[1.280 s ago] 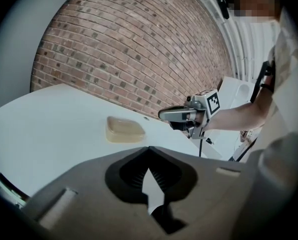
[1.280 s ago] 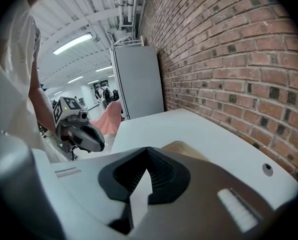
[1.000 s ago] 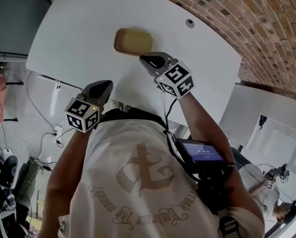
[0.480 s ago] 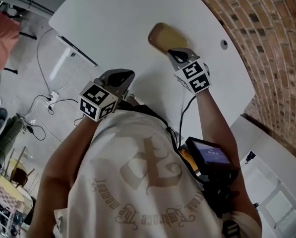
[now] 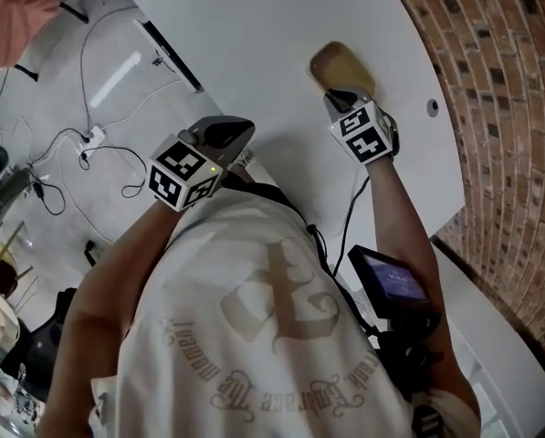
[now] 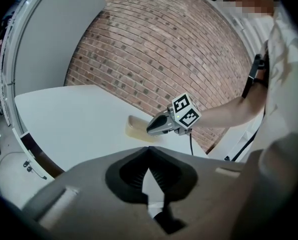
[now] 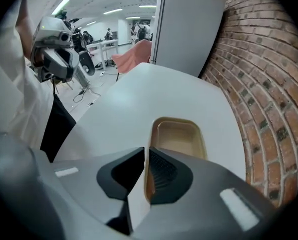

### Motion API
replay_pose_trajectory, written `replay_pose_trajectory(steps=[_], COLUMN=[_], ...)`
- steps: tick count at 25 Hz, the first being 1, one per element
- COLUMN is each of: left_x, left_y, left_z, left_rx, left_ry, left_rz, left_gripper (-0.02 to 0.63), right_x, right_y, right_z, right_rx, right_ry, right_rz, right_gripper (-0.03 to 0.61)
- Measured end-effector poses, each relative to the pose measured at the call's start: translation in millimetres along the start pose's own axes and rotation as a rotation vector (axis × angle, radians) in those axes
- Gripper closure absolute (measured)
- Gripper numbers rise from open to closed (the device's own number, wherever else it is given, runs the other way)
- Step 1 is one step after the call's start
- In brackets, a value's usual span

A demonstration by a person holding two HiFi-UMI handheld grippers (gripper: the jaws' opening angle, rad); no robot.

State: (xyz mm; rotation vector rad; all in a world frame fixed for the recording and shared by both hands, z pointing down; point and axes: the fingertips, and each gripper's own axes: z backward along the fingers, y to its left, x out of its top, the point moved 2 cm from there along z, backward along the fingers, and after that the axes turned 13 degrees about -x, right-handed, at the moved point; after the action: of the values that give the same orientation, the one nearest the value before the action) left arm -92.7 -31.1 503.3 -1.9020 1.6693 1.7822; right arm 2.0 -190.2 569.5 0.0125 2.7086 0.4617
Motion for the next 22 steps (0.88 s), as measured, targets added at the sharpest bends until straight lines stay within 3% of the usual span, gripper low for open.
replay_pose_trajectory(steps=[8,22], left_x=[-9,-10], left_y=[0,-5], left_z=[15,21], left_rx=[0.031,0.024], left_ry=[-0.028,-0.023], left_rz=[0.024,0.01], left_gripper=[0.611,0.611], right_x=[-5,-2], right_y=[8,2], right_z=[-8,3], right_rx=[0.006,-0.045], right_ry=[0.1,0.083], right_rz=[0.084,0.021], right_gripper=[0.529,0.552])
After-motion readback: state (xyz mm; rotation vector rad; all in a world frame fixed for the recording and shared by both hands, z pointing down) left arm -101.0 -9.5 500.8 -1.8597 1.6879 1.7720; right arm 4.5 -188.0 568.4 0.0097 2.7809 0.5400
